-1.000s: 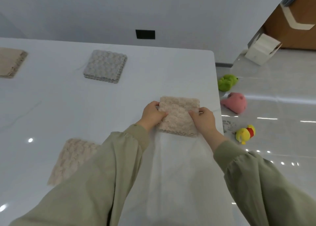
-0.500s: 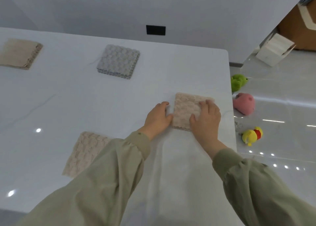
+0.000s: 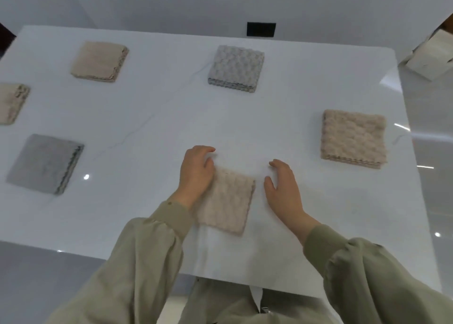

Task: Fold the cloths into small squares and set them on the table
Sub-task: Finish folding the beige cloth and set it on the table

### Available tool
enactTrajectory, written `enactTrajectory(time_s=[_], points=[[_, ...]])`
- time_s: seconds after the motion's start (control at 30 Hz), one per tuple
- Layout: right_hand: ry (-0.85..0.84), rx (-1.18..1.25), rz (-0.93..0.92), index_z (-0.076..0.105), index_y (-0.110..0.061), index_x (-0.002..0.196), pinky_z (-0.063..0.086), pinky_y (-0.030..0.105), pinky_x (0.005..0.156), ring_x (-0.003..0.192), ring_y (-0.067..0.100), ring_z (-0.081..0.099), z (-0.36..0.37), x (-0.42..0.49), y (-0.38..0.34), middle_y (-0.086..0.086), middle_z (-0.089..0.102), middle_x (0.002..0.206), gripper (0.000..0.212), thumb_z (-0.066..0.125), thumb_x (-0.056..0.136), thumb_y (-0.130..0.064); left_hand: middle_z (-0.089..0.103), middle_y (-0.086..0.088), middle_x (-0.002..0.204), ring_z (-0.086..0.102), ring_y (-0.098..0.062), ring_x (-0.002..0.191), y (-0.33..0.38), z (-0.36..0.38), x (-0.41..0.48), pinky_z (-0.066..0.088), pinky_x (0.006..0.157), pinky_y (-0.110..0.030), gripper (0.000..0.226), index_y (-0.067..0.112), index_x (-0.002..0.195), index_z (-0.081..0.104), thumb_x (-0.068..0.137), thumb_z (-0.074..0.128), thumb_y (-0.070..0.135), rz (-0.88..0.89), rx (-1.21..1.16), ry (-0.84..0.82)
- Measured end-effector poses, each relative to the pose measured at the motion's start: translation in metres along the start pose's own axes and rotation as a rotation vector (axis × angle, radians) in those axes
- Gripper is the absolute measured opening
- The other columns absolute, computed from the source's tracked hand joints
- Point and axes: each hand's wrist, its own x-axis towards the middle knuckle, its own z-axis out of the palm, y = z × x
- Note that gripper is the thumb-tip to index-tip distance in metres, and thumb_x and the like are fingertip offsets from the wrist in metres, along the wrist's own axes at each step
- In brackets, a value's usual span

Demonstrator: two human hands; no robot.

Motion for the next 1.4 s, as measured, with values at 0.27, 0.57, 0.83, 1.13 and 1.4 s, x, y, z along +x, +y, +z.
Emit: enactTrajectory(time_s=[0.27,0.57,0.83,1.13,1.4], points=[[0.072,0.403,0.150,0.026,-0.014,0.146,0.019,-0.002,0.100,0.128,-0.017,0.022,0.067,-0.052,-0.037,-0.014,0.026,0.148,0.055,0.046,0.095,-0.008,0.045,0.016,0.136,0.039,0.003,0.125,-0.043,-0.021,-0.038,0.028,0.105,-0.017,0.038,0.024,0.138,0.045,0.100,0.042,0.026,-0.156,-0.467,-0.108],[0.134,0.391,0.180,0.024,-0.012,0.147,0.021,0.006,0.105,0.133,-0.003,0.024,0.074,-0.045,-0.050,-0.007,0.028,0.150,0.057,0.045,0.094,-0.019,0.030,0.009,0.151,0.027,-0.001,0.138,-0.044,-0.008,-0.058,0.024,0.117,-0.030,0.047,0.018,0.146,0.029,0.101,0.039,0.017,-0.104,-0.595,-0.140],[0.119,0.438,0.168,0.018,-0.016,0.149,0.022,0.022,0.114,0.140,0.002,0.022,0.083,-0.052,-0.052,-0.006,0.022,0.154,0.070,0.042,0.085,-0.030,0.025,0.007,0.154,0.022,0.000,0.140,-0.047,-0.001,-0.062,0.020,0.118,-0.029,0.056,0.017,0.147,0.026,0.094,0.035,0.031,-0.036,-0.586,-0.153],[0.116,0.425,0.163,0.010,-0.020,0.150,0.022,0.032,0.117,0.142,0.005,0.019,0.094,-0.056,-0.054,-0.006,0.018,0.156,0.074,0.045,0.085,-0.025,0.027,0.006,0.152,0.023,-0.003,0.140,-0.049,0.005,-0.057,0.020,0.117,-0.025,0.056,0.013,0.146,0.026,0.094,0.035,0.029,-0.020,-0.562,-0.132],[0.070,0.360,0.133,0.022,-0.017,0.148,0.026,0.005,0.097,0.127,0.004,0.034,0.062,-0.052,-0.027,-0.004,0.029,0.151,0.058,0.046,0.095,-0.014,0.035,0.003,0.150,0.030,-0.007,0.138,-0.053,-0.002,-0.064,0.026,0.114,-0.024,0.045,0.014,0.144,0.034,0.100,0.039,0.021,-0.106,-0.622,0.006]])
